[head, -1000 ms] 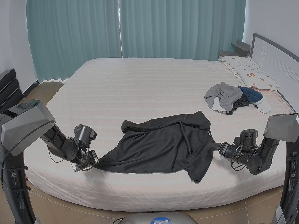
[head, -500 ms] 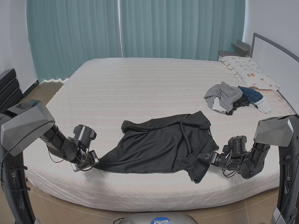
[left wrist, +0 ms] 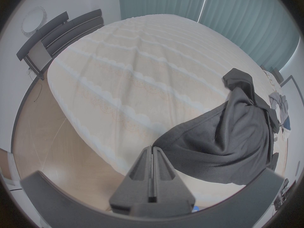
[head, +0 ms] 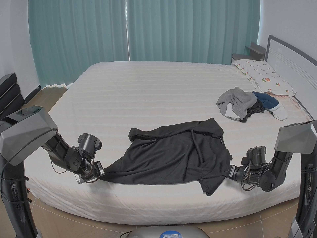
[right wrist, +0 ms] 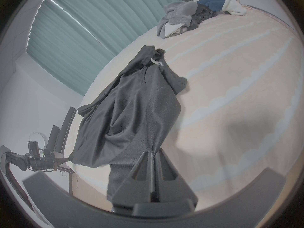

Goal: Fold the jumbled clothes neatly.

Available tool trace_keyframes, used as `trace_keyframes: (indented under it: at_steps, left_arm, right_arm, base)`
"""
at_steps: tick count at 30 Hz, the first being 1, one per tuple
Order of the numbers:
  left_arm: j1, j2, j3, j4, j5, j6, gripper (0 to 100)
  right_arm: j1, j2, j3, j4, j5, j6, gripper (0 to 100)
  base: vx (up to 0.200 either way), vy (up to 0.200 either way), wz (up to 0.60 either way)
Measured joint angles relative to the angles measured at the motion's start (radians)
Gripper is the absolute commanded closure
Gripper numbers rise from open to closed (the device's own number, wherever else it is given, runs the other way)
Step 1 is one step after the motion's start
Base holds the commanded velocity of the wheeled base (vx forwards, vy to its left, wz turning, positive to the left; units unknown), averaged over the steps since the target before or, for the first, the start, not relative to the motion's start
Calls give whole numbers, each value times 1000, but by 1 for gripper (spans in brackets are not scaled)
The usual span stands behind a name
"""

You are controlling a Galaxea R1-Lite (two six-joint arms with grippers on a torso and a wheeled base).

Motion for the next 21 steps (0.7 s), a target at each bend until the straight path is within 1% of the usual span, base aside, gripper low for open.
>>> trace_keyframes:
  at_steps: [3, 9, 12, 16, 21]
  left_arm:
    - [-3, -8, 13, 1, -5, 14, 100]
    - [-20, -40, 64, 5, -21, 64, 100]
    - [-36, -57, 89, 17, -24, 83, 100]
    - [-66, -81, 109, 82, -26, 93, 100]
    - [-103, -106, 118, 171, -26, 97, 100]
  right_arm:
    - [-24, -53, 55, 0, 8, -13, 100]
    - [-98, -173, 192, 6, 61, -53, 100]
    - [-125, -227, 253, 8, 71, -80, 100]
    - [-157, -300, 332, 28, 71, -146, 100]
    - [-181, -362, 376, 109, 66, -205, 100]
  base:
    - [0, 0, 0]
    - [0, 0, 0]
    - [0, 0, 0]
    - [0, 0, 0]
    - [0, 0, 0]
